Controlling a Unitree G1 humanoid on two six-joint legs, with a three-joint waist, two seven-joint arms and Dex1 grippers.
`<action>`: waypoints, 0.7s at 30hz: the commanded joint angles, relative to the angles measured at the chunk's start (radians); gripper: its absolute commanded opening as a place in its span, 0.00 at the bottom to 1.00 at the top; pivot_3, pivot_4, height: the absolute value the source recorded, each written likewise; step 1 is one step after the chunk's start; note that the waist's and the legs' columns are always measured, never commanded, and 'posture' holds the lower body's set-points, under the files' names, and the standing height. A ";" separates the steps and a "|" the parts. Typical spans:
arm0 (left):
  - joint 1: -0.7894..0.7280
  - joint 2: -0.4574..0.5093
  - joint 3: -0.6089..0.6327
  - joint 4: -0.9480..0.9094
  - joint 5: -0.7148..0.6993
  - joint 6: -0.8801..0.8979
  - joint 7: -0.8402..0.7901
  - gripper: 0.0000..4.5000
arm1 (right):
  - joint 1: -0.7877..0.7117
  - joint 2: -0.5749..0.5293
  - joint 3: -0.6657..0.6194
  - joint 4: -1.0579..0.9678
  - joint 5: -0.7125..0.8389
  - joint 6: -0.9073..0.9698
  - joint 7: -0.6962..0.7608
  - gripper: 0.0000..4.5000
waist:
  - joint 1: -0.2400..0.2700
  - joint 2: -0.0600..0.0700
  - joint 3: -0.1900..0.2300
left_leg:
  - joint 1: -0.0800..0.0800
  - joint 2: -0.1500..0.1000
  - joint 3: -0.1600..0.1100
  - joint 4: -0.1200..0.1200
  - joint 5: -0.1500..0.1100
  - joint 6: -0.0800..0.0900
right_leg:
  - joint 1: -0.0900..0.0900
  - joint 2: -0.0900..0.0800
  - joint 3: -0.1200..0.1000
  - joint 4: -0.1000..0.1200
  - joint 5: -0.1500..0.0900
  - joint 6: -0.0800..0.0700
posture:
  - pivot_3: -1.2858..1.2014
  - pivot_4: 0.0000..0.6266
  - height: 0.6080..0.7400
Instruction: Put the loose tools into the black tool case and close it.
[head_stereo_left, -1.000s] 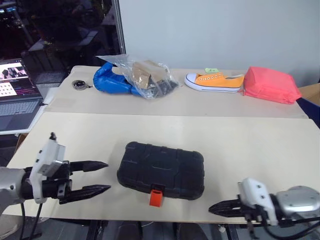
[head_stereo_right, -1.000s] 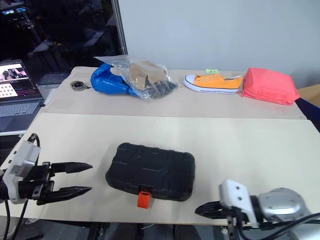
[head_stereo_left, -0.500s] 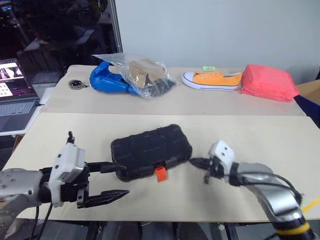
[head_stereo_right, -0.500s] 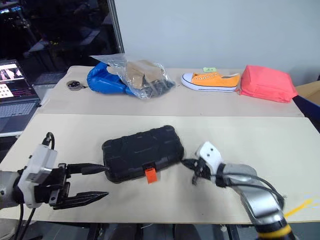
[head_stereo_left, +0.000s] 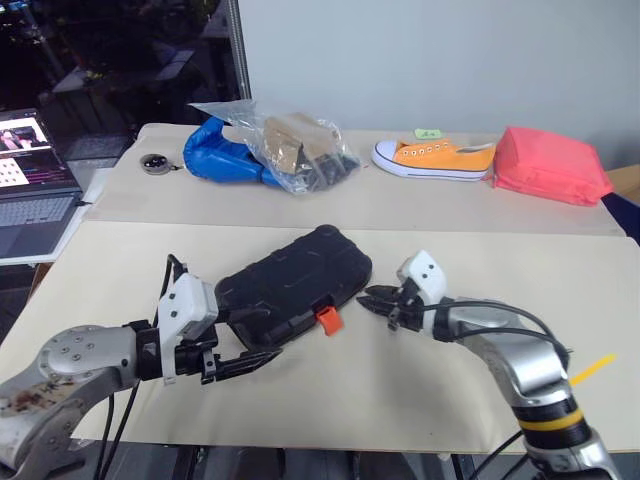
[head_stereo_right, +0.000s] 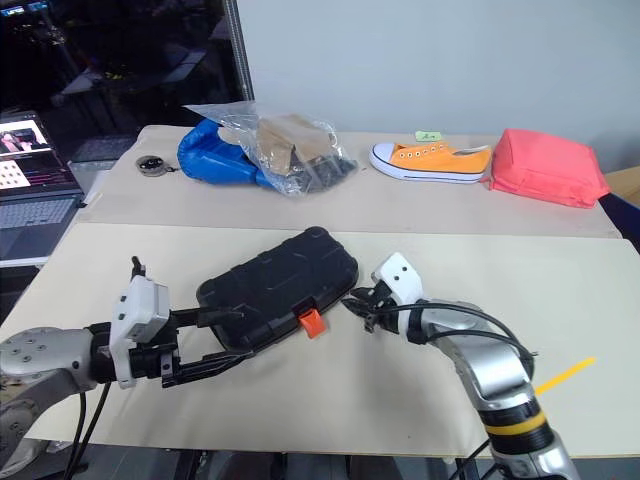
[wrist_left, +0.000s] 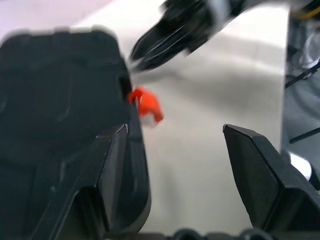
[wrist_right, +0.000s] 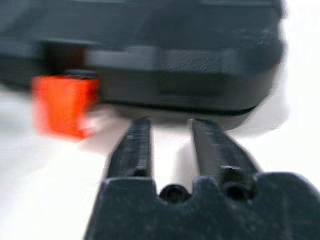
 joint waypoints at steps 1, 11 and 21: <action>0.001 -0.025 -0.061 0.045 0.069 -0.058 -0.022 0.73 | -0.001 -0.033 0.008 -0.114 0.069 0.107 0.004 0.69 | 0.000 0.000 0.000 | 0.001 0.000 0.000 0.000 0.000 0.000 | 0.001 0.000 0.000 0.000 0.000 0.000 | 0.52 0.24 1.00; 0.041 -0.021 -0.121 0.135 0.131 -0.124 -0.113 0.73 | -0.030 0.100 0.083 -0.126 0.061 0.218 -0.176 0.69 | 0.000 0.000 -0.001 | 0.006 0.001 0.002 0.002 0.001 0.000 | 0.006 0.001 0.000 0.000 0.000 0.000 | 0.52 0.24 1.00; -0.002 0.001 -0.103 0.105 0.104 -0.073 -0.114 0.73 | -0.059 0.222 0.133 -0.142 0.051 0.342 -0.345 0.69 | -0.001 0.000 -0.001 | 0.005 0.001 0.001 0.001 0.001 0.000 | 0.005 0.000 0.000 0.000 0.000 0.000 | 0.52 0.24 1.00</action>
